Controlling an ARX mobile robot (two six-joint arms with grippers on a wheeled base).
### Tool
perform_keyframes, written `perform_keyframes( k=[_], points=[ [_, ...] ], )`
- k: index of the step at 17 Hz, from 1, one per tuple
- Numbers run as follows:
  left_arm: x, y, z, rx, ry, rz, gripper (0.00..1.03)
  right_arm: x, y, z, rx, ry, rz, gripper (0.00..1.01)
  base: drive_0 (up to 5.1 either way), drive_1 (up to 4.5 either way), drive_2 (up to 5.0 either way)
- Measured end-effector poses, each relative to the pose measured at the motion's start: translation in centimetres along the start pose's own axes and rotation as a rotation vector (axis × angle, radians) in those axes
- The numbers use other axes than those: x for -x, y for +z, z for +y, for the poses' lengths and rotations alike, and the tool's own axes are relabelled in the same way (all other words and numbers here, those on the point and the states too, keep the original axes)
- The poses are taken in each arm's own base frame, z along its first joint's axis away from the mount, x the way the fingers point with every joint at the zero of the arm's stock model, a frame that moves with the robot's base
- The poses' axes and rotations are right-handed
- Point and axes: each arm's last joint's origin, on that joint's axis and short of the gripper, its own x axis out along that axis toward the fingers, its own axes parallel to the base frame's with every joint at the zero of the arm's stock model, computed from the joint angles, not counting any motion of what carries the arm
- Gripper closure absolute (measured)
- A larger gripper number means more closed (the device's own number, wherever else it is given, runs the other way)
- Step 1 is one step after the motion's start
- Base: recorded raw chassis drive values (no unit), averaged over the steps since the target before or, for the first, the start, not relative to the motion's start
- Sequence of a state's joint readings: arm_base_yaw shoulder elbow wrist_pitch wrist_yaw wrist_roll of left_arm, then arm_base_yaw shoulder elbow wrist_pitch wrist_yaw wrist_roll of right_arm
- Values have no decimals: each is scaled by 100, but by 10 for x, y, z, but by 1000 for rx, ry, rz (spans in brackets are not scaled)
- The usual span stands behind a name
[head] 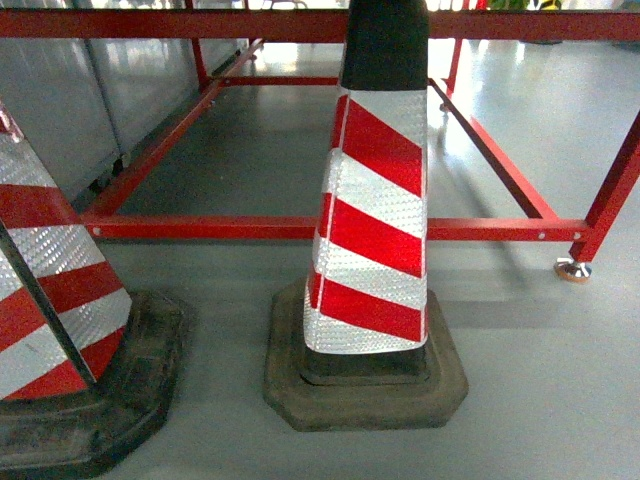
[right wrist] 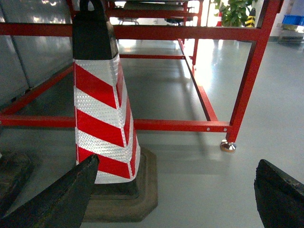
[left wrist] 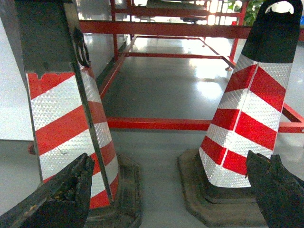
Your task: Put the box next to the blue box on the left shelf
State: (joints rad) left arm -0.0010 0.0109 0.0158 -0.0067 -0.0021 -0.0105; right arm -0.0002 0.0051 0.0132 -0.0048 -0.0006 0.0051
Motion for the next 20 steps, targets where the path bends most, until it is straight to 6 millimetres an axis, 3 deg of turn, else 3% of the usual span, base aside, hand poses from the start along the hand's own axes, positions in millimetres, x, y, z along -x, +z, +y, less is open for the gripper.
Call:
perform_keyframes(
  k=[20],
  points=[
    [0,0,0,0,0,0,5,0,0,0,0,0,0,3,0,0,0]
  ],
)
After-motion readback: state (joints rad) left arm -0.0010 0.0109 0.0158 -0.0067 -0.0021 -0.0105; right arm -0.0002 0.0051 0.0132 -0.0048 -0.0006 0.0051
